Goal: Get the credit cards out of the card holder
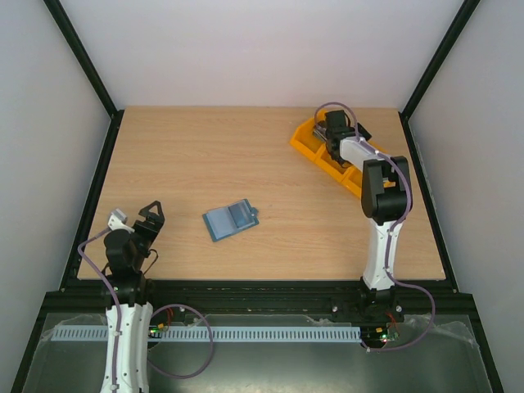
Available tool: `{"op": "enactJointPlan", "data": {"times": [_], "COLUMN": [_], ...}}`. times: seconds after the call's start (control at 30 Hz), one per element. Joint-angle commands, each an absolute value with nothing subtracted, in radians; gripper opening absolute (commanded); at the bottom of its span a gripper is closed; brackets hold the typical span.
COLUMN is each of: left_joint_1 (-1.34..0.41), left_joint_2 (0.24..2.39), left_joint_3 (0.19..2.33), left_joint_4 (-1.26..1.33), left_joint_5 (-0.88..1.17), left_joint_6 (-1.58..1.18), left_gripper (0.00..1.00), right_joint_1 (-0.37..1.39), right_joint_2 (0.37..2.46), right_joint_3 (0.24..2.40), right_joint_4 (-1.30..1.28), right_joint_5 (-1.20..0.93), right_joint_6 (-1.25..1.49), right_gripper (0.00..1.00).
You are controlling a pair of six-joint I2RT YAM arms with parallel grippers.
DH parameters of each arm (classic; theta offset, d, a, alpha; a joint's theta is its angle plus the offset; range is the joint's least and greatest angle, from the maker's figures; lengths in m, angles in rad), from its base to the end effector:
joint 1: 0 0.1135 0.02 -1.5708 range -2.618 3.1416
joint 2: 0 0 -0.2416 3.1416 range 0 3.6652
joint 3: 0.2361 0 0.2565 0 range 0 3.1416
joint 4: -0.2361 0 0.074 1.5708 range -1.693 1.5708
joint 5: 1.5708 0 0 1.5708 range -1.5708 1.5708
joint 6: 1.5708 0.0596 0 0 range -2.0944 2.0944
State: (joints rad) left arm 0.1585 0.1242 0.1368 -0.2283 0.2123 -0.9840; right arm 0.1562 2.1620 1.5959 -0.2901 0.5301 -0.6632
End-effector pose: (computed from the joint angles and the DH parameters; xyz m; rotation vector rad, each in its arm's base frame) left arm 0.1581 0.0125 0.1783 -0.8637 1.6360 -0.7748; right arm 0.4784 0.0448 0.1362 -0.7459 2.3390 -0.8705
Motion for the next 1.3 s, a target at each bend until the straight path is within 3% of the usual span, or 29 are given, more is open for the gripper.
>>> {"op": "enactJointPlan", "data": {"times": [0.0, 0.2, 0.33, 0.63, 0.8, 1.07, 1.27], "left_joint_1": [0.165, 0.166, 0.162, -0.013, -0.11, -0.204, -0.232], "left_joint_2": [0.099, 0.109, 0.141, 0.44, 0.642, 0.911, 1.062], "left_joint_3": [0.12, 0.125, 0.127, 0.149, 0.153, 0.165, 0.159], "left_joint_4": [-0.182, -0.135, -0.132, -0.143, -0.11, 0.035, 0.169], "left_joint_5": [0.255, 0.308, 0.353, 0.418, 0.417, 0.401, 0.394], "left_joint_6": [-0.971, -0.941, -0.939, -0.895, -0.899, -0.961, -1.014], "left_gripper": [1.0, 1.0, 1.0, 0.99, 0.99, 0.99, 0.99], "right_joint_1": [0.152, 0.206, 0.307, 0.704, 0.786, 0.788, 0.799], "right_joint_2": [2.075, 1.954, 1.875, 1.809, 1.829, 1.981, 2.047], "right_joint_3": [1.651, 1.735, 1.785, 1.542, 1.376, 1.305, 1.317], "right_joint_4": [-0.342, -0.456, -0.577, -0.546, -0.5, -0.439, -0.433], "right_joint_5": [0.49, 0.469, 0.339, 0.063, -0.073, -0.201, -0.239], "right_joint_6": [-0.545, -0.329, -0.1, 0.234, 0.33, 0.338, 0.319], "right_gripper": [0.99, 0.99, 0.99, 0.91, 0.87, 0.62, 0.53]}}
